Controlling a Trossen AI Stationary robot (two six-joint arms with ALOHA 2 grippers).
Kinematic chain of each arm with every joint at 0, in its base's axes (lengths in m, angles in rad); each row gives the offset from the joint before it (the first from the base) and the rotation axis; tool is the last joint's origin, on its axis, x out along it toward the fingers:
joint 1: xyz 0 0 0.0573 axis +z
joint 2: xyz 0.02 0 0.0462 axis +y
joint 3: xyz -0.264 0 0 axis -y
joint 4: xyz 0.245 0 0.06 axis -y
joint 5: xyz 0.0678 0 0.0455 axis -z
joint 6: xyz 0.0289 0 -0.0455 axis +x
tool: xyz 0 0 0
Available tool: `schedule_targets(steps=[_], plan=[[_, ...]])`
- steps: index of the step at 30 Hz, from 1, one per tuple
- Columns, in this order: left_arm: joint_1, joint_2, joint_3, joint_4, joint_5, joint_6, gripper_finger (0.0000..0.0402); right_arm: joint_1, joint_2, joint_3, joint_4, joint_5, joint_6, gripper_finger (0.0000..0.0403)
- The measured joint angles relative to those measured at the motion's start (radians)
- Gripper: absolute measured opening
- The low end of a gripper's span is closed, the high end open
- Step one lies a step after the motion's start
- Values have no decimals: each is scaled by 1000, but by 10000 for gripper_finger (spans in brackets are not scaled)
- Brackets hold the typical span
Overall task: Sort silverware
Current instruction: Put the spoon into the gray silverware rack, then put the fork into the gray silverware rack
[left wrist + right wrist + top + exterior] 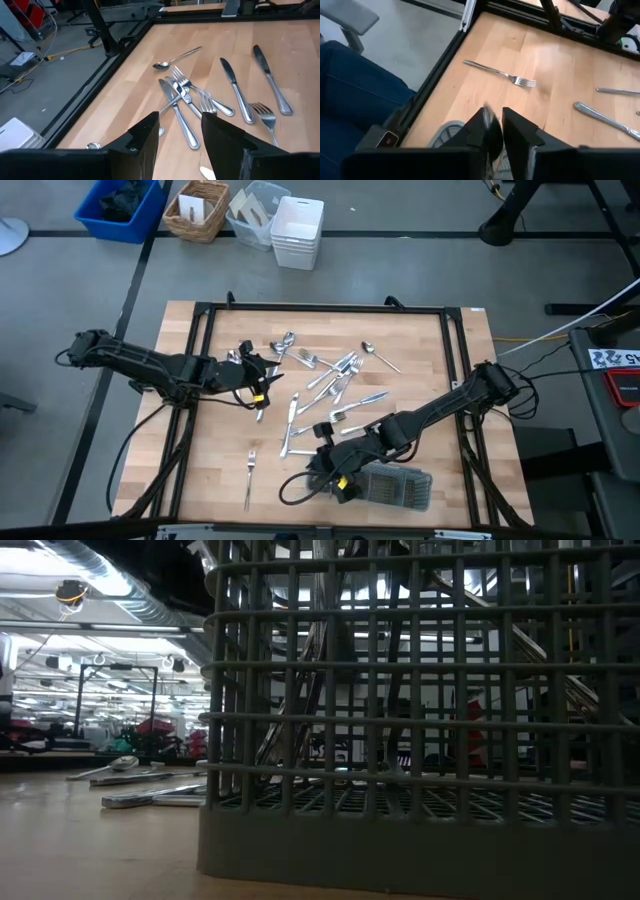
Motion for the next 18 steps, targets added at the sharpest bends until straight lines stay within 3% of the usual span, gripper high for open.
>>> schedule_targets(steps=[14,18], plan=[[-66,0,0,-44,1,4,141,0,3,2,-14,8,0,89],[-102,0,0,-72,47,-45,141,0,-1,56,-76,8,-6,88]])
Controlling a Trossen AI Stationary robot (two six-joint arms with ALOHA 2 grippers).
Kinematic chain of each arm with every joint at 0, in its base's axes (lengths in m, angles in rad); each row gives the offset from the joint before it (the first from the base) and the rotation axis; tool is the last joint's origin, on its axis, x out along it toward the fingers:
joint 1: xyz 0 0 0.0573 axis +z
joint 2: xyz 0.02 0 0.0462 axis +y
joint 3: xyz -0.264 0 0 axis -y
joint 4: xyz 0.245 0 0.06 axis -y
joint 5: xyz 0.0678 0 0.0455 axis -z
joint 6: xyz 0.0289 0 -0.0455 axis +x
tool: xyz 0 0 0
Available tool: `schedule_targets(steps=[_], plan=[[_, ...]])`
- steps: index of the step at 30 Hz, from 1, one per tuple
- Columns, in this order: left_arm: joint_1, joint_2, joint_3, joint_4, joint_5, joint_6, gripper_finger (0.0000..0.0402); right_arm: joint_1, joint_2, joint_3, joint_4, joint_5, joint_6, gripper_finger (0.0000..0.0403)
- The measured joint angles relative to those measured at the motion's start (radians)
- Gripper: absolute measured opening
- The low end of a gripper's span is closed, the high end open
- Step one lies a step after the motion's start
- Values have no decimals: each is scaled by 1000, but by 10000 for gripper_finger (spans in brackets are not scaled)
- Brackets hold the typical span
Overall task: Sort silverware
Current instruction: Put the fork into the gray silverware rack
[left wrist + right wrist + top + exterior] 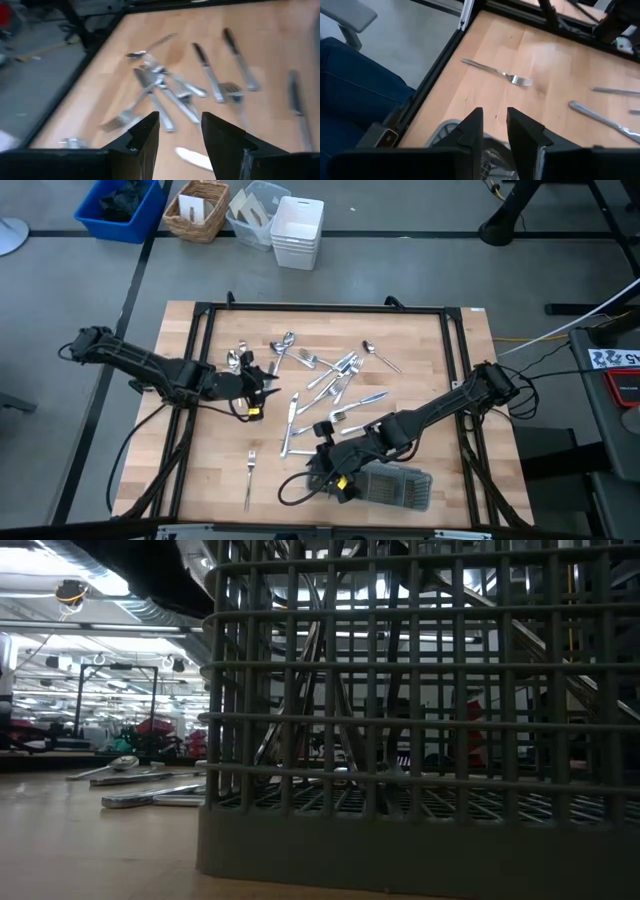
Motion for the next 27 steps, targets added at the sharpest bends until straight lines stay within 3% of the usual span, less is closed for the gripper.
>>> schedule_targets(steps=[9,14,20,27], plan=[[-42,0,0,-67,98,-292,141,0,-4,270,-338,0,-46,88],[-65,0,1,-194,296,-480,141,0,-6,402,-520,50,-173,88],[-143,1,1,-369,491,-839,141,-20,-8,459,-671,223,-264,88],[-273,33,1,-397,509,-1206,141,-117,-9,459,-795,236,-267,88]])
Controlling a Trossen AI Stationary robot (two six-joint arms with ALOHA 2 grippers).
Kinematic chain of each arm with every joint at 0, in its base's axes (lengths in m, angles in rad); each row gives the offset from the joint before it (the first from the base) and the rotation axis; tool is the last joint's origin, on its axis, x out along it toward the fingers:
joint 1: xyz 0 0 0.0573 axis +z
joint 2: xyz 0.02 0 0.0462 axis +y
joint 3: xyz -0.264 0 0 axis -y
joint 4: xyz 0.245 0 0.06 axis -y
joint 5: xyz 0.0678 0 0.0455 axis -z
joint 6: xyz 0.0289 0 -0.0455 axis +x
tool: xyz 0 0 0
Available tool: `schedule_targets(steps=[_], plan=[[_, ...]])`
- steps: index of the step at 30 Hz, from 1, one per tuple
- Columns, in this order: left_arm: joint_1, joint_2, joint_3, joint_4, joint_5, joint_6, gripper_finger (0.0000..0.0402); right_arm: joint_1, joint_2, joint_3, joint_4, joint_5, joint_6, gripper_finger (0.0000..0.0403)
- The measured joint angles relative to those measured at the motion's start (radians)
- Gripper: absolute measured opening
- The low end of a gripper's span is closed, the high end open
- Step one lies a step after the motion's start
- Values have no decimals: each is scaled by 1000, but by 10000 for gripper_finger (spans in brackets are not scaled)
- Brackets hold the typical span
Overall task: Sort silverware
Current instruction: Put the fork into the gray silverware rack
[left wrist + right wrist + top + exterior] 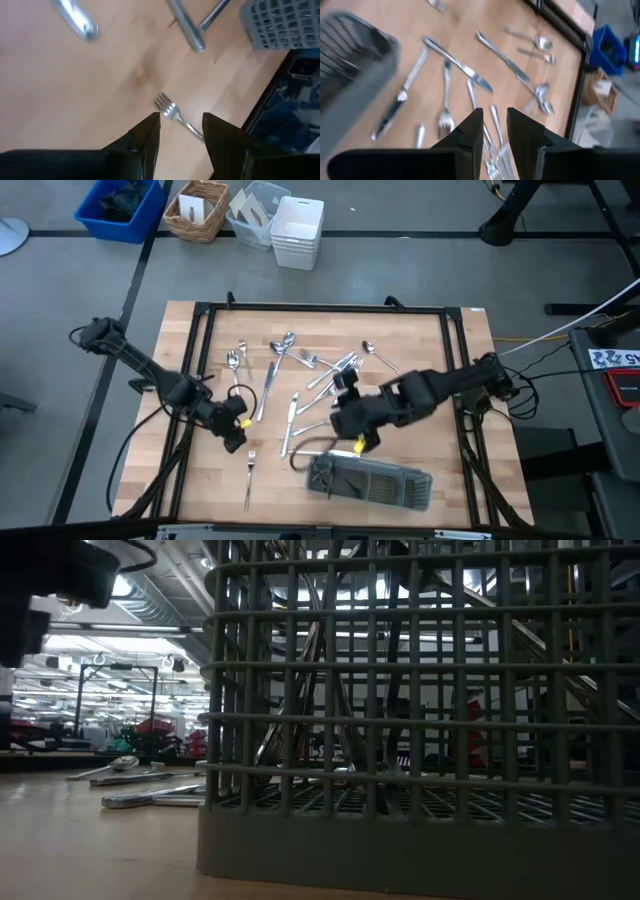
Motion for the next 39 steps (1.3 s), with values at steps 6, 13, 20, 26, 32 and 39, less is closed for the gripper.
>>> schedule_targets(steps=[6,13,20,26,32,39], plan=[[-79,131,0,83,31,-215,141,-116,0,0,-48,-49,0,88],[-110,280,0,269,89,-291,141,-236,0,0,-70,-125,0,88],[-104,387,0,340,225,-333,141,-316,-1,0,-70,-166,0,88],[-104,440,0,353,245,-346,141,-344,-1,-1,-59,-192,0,88],[-99,441,0,367,213,-360,141,-341,-1,-1,-59,-193,0,88],[-86,472,0,373,192,-371,141,-341,-1,-1,-59,-227,1,88]])
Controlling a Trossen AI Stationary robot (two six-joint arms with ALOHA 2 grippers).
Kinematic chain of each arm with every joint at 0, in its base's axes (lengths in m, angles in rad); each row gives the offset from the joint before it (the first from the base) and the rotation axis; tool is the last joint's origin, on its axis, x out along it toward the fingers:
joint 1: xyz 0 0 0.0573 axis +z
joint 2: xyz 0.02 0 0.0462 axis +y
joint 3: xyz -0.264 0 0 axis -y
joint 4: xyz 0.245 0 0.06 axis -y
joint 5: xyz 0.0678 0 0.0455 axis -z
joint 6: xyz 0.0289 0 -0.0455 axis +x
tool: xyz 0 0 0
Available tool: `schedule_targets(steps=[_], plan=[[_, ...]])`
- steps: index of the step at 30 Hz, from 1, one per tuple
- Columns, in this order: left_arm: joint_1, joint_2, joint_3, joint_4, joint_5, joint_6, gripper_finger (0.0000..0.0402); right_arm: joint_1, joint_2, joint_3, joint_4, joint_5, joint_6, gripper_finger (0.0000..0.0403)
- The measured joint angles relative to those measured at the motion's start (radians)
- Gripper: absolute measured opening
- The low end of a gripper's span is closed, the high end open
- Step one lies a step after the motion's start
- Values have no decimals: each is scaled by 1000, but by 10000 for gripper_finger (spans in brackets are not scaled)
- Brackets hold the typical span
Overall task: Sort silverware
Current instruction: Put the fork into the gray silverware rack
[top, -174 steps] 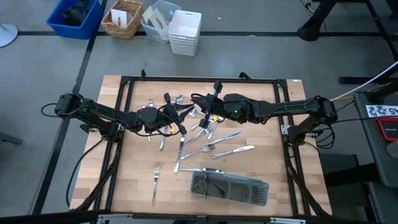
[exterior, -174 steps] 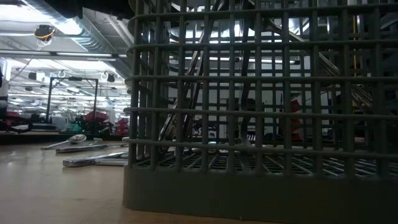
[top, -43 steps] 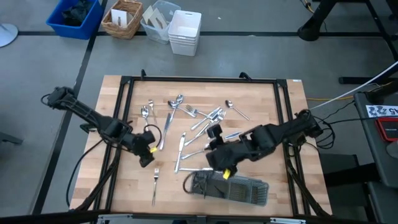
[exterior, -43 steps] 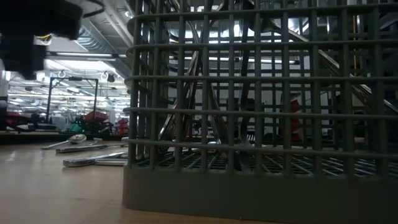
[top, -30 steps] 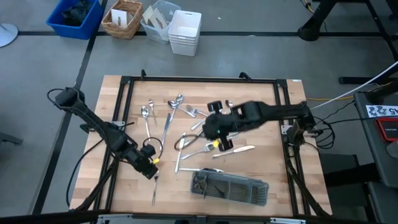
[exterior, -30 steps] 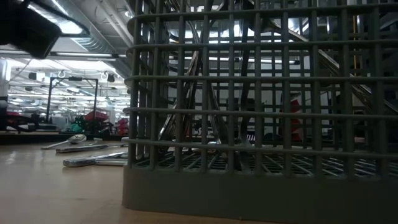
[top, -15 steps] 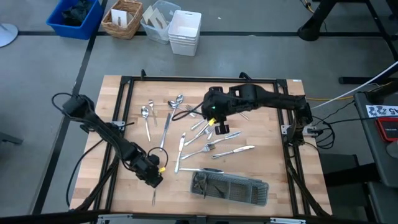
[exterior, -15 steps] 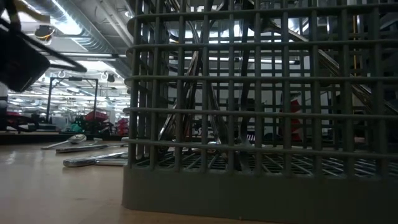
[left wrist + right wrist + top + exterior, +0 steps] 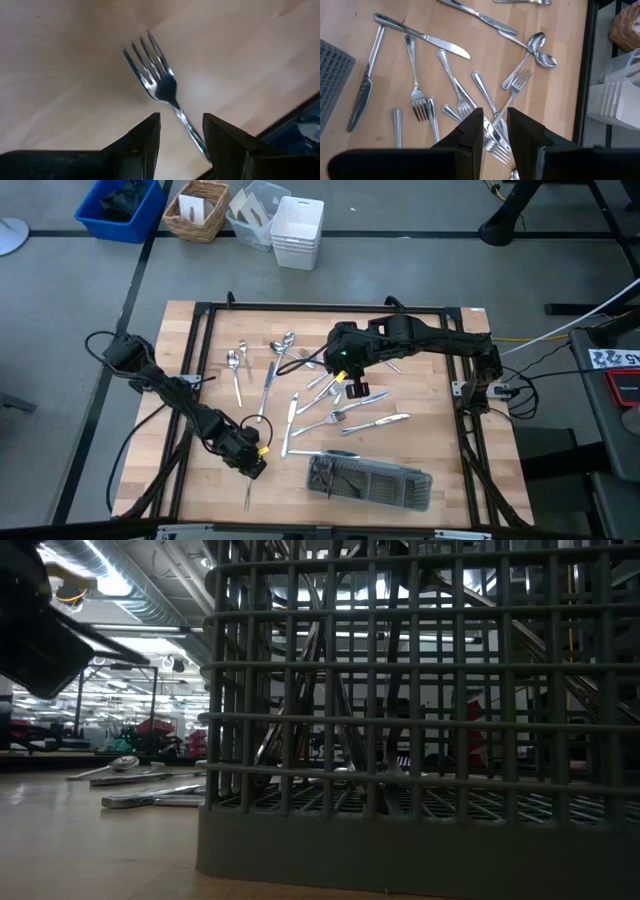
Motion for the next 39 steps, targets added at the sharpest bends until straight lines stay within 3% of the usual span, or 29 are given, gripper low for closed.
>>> schedule_targets(steps=[11,23,28,35,39], plan=[[18,85,7,43,46,-1,132,0,0,0,-1,-19,1,88],[30,112,8,4,101,-3,50,0,0,-1,-1,-36,2,88],[49,112,6,-5,118,67,9,0,0,-1,-1,-36,1,88],[93,69,3,-9,121,214,8,0,0,-1,-11,-36,0,88],[125,38,1,-14,51,283,5,0,0,-1,-59,-36,0,88]])
